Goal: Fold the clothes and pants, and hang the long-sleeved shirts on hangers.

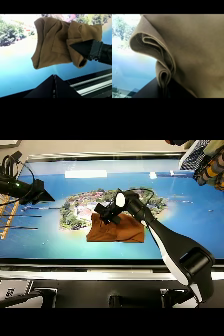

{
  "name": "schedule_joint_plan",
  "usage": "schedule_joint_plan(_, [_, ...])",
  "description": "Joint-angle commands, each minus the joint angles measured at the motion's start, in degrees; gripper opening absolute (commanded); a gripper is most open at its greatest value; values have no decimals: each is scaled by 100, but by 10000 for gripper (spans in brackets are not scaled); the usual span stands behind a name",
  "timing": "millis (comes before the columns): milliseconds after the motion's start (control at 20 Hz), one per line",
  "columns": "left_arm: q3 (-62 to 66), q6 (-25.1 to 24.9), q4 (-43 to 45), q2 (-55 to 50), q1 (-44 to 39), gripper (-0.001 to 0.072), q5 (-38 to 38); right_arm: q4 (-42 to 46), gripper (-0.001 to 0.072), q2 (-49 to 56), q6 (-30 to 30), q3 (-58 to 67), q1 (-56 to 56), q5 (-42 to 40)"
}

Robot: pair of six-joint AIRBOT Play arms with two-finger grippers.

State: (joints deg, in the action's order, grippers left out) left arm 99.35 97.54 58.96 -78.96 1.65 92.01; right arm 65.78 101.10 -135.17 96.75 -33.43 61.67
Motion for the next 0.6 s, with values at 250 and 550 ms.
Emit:
schedule_joint_plan(250, [2, 63, 2, 2, 7, 16, -11, -1290, 482, 28, 1241, 2, 20, -37])
schedule_joint_plan(550, [2, 57, 2, 2, 7, 15, -9, -1187, 501, -962, 2487, 7, 1390, 1123])
